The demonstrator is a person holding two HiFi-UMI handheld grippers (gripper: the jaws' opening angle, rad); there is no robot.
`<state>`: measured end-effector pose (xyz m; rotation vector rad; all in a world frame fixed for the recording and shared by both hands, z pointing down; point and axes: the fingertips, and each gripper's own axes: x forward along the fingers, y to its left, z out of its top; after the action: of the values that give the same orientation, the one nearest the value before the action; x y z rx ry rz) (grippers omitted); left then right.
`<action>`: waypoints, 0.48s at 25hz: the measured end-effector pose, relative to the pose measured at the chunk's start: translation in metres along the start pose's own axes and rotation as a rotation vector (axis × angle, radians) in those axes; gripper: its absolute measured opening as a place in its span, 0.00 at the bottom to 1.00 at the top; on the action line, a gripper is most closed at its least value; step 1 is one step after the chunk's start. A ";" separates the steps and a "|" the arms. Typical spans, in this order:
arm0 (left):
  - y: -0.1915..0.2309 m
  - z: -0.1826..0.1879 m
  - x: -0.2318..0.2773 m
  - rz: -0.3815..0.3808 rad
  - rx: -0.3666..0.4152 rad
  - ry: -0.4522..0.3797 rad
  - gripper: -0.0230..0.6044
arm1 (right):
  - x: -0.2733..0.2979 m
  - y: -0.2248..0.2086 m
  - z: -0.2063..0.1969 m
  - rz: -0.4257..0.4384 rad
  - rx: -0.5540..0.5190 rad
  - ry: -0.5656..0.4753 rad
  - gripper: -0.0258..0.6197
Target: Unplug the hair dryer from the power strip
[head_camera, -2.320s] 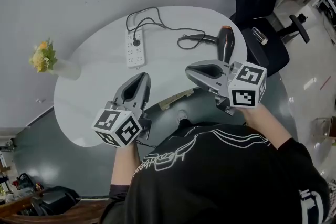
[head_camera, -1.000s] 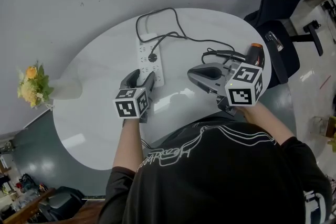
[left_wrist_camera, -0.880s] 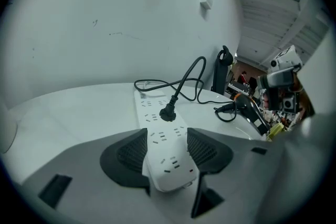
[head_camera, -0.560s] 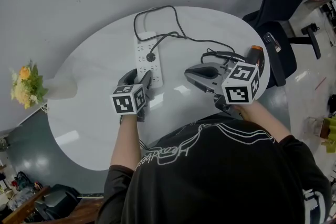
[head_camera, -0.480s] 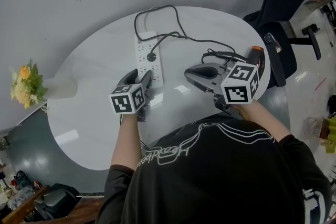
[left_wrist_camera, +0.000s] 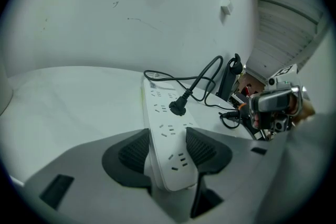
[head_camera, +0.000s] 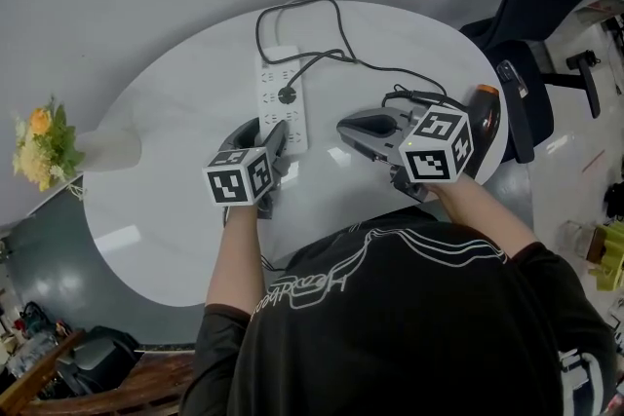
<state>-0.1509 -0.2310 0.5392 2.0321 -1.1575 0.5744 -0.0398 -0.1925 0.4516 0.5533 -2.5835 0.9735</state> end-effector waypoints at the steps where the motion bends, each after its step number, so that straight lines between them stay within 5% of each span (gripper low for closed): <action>1: 0.000 0.000 0.000 0.001 -0.002 0.001 0.39 | 0.003 0.000 0.000 0.009 -0.007 0.001 0.04; 12: 0.001 -0.001 0.001 0.013 -0.009 0.017 0.39 | 0.050 -0.022 0.027 -0.059 -0.339 -0.001 0.04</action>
<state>-0.1512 -0.2309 0.5409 2.0098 -1.1618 0.5910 -0.0777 -0.2384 0.4656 0.5314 -2.6357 0.4986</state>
